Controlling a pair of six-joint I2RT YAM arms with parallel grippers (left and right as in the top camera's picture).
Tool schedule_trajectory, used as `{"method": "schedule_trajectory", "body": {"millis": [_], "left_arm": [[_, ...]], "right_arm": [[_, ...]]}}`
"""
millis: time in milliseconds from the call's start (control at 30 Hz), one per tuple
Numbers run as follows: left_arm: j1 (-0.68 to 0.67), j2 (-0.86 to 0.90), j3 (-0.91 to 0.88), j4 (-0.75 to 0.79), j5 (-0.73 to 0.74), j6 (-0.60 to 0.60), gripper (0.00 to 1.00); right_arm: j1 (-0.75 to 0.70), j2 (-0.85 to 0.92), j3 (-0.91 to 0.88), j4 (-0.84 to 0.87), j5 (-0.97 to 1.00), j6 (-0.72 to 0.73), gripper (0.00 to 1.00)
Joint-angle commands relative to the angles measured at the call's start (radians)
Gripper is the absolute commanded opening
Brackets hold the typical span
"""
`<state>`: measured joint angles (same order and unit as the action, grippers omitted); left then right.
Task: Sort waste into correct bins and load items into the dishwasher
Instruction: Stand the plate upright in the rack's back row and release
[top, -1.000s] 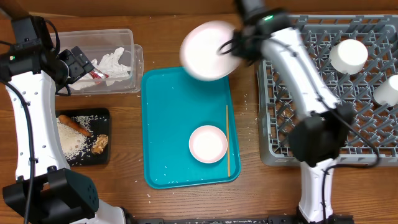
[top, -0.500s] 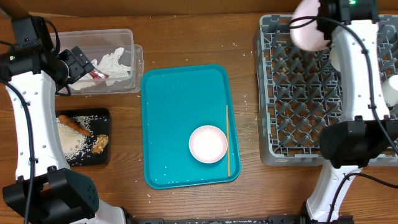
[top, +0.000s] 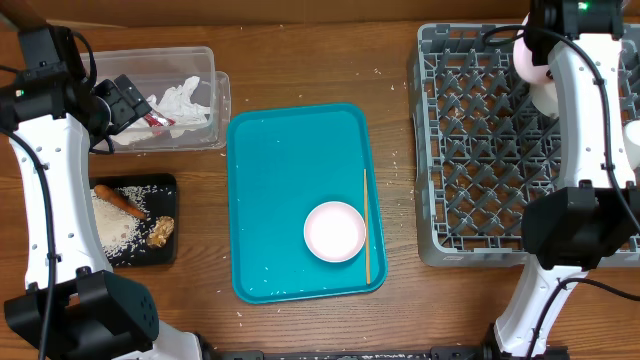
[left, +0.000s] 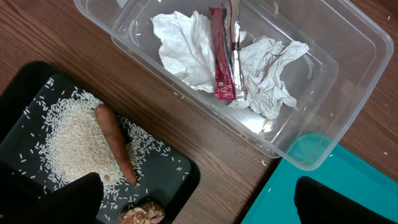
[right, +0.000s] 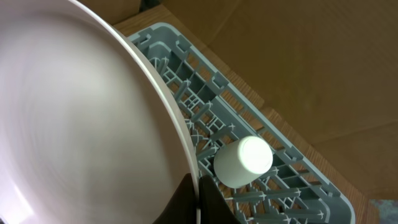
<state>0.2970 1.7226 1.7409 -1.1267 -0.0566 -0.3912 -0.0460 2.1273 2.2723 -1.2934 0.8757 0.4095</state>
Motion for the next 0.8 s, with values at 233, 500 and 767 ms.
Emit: {"method": "schedule_trajectory", "body": {"millis": [233, 500, 767], "left_arm": [[0.003, 0.006, -0.003, 0.002, 0.002, -0.016, 1.0], [0.003, 0.006, -0.003, 0.002, 0.002, -0.016, 1.0], [0.003, 0.006, -0.003, 0.002, 0.002, -0.016, 1.0]], "right_arm": [[0.035, -0.016, -0.109, 0.126, -0.047, -0.104, 0.04], [0.047, -0.015, -0.143, 0.178, -0.047, -0.175, 0.04], [0.08, -0.015, -0.143, 0.185, -0.047, -0.248, 0.04]]}}
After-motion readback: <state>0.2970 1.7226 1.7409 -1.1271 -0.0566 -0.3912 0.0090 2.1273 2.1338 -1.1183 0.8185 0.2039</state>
